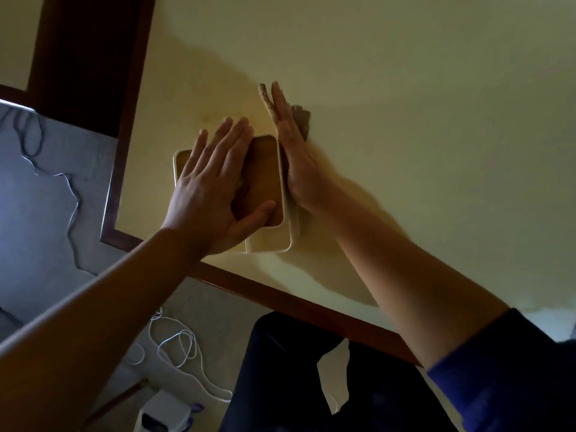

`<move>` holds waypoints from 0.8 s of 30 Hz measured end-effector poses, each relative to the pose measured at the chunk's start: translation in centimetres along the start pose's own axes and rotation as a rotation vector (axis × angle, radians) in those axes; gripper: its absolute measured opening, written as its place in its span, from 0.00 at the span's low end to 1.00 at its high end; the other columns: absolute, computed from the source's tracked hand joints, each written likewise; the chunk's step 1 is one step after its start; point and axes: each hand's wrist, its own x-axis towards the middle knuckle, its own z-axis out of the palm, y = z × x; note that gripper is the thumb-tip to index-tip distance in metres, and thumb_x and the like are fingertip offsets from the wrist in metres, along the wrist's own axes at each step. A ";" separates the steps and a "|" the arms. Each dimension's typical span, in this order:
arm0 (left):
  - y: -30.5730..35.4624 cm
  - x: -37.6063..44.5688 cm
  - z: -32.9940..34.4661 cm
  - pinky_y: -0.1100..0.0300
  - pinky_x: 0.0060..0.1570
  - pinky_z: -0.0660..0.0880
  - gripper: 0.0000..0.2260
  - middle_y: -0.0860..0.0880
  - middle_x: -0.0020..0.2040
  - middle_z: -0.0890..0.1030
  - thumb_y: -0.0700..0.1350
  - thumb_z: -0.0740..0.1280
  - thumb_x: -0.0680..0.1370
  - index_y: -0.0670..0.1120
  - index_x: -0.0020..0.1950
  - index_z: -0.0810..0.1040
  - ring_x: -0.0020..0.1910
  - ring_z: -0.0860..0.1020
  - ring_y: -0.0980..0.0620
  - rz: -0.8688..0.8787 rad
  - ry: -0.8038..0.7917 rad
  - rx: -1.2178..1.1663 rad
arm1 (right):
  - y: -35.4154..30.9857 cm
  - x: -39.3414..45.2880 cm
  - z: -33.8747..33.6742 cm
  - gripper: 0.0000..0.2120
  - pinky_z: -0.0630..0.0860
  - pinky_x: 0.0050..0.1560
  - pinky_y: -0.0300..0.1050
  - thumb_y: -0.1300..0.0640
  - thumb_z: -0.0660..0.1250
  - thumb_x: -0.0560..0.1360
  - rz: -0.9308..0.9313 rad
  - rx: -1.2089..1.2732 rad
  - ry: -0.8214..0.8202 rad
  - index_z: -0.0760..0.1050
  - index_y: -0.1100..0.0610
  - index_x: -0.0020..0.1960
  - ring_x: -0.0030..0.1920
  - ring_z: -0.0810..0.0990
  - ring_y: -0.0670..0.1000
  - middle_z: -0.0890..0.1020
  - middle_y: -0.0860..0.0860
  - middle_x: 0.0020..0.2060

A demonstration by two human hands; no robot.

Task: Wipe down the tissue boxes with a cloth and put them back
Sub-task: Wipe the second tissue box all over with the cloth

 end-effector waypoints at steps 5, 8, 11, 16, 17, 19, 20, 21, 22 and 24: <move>5.4 0.3 0.6 0.39 0.80 0.38 0.39 0.48 0.85 0.51 0.70 0.62 0.76 0.53 0.83 0.60 0.84 0.42 0.43 -0.756 0.293 -0.120 | 0.4 -0.7 0.2 0.28 0.45 0.85 0.57 0.48 0.43 0.88 0.030 -0.028 0.008 0.51 0.57 0.86 0.85 0.47 0.48 0.53 0.52 0.86; 7.4 2.0 1.5 0.42 0.80 0.33 0.54 0.44 0.85 0.39 0.77 0.60 0.74 0.47 0.85 0.39 0.82 0.34 0.43 -1.203 0.241 -0.359 | 0.6 -0.9 0.6 0.30 0.46 0.85 0.57 0.44 0.43 0.87 0.043 -0.037 0.037 0.53 0.56 0.85 0.85 0.48 0.48 0.55 0.52 0.85; 6.7 3.4 2.2 0.44 0.81 0.35 0.56 0.42 0.84 0.37 0.78 0.56 0.74 0.41 0.83 0.35 0.83 0.35 0.44 -1.285 0.214 -0.330 | 0.4 -2.0 0.3 0.26 0.44 0.85 0.53 0.50 0.42 0.88 0.023 -0.047 0.019 0.52 0.53 0.85 0.85 0.48 0.47 0.55 0.51 0.85; 6.0 3.2 2.2 0.49 0.81 0.36 0.48 0.43 0.85 0.42 0.73 0.54 0.79 0.42 0.84 0.40 0.84 0.41 0.46 -1.081 0.247 -0.259 | -0.4 -4.0 -0.1 0.25 0.45 0.85 0.55 0.51 0.41 0.90 0.042 0.010 0.020 0.50 0.52 0.86 0.85 0.46 0.43 0.52 0.47 0.86; 5.8 3.0 2.2 0.49 0.81 0.37 0.49 0.44 0.85 0.43 0.74 0.55 0.78 0.42 0.85 0.41 0.84 0.42 0.46 -1.017 0.242 -0.261 | -0.5 -4.5 -0.3 0.24 0.45 0.85 0.55 0.51 0.40 0.90 0.062 0.018 0.025 0.49 0.51 0.86 0.84 0.46 0.42 0.52 0.46 0.86; 5.2 2.5 2.1 0.46 0.82 0.39 0.50 0.44 0.85 0.44 0.75 0.54 0.76 0.44 0.85 0.42 0.84 0.42 0.46 -0.880 0.207 -0.241 | -0.9 -5.8 -0.6 0.24 0.45 0.85 0.50 0.52 0.40 0.91 0.100 0.019 0.030 0.49 0.49 0.86 0.83 0.46 0.39 0.51 0.44 0.85; 5.0 2.2 2.0 0.45 0.82 0.41 0.50 0.44 0.85 0.44 0.75 0.54 0.76 0.44 0.85 0.43 0.84 0.43 0.46 -0.808 0.185 -0.219 | -1.0 -6.5 -0.8 0.23 0.45 0.85 0.49 0.52 0.40 0.91 0.112 0.023 0.027 0.49 0.47 0.86 0.83 0.46 0.38 0.51 0.43 0.85; 4.7 1.9 1.9 0.43 0.82 0.43 0.50 0.44 0.85 0.45 0.75 0.54 0.75 0.45 0.85 0.44 0.84 0.44 0.46 -0.732 0.163 -0.196 | -0.9 -7.4 -0.8 0.23 0.46 0.85 0.50 0.51 0.40 0.91 0.127 0.037 0.019 0.49 0.46 0.86 0.83 0.47 0.38 0.51 0.42 0.85; 4.4 1.6 1.7 0.42 0.82 0.44 0.49 0.44 0.85 0.47 0.75 0.54 0.75 0.45 0.85 0.45 0.84 0.45 0.45 -0.649 0.140 -0.178 | -0.8 -8.2 -0.8 0.24 0.47 0.85 0.52 0.50 0.40 0.91 0.150 0.059 0.012 0.49 0.45 0.86 0.83 0.48 0.39 0.52 0.41 0.85; 3.5 1.2 1.0 0.42 0.81 0.45 0.48 0.45 0.85 0.49 0.75 0.56 0.76 0.46 0.85 0.49 0.84 0.47 0.45 -0.449 0.079 -0.160 | -0.3 -9.7 -0.8 0.24 0.52 0.85 0.57 0.47 0.42 0.91 0.193 0.115 -0.009 0.48 0.41 0.86 0.84 0.50 0.42 0.53 0.41 0.85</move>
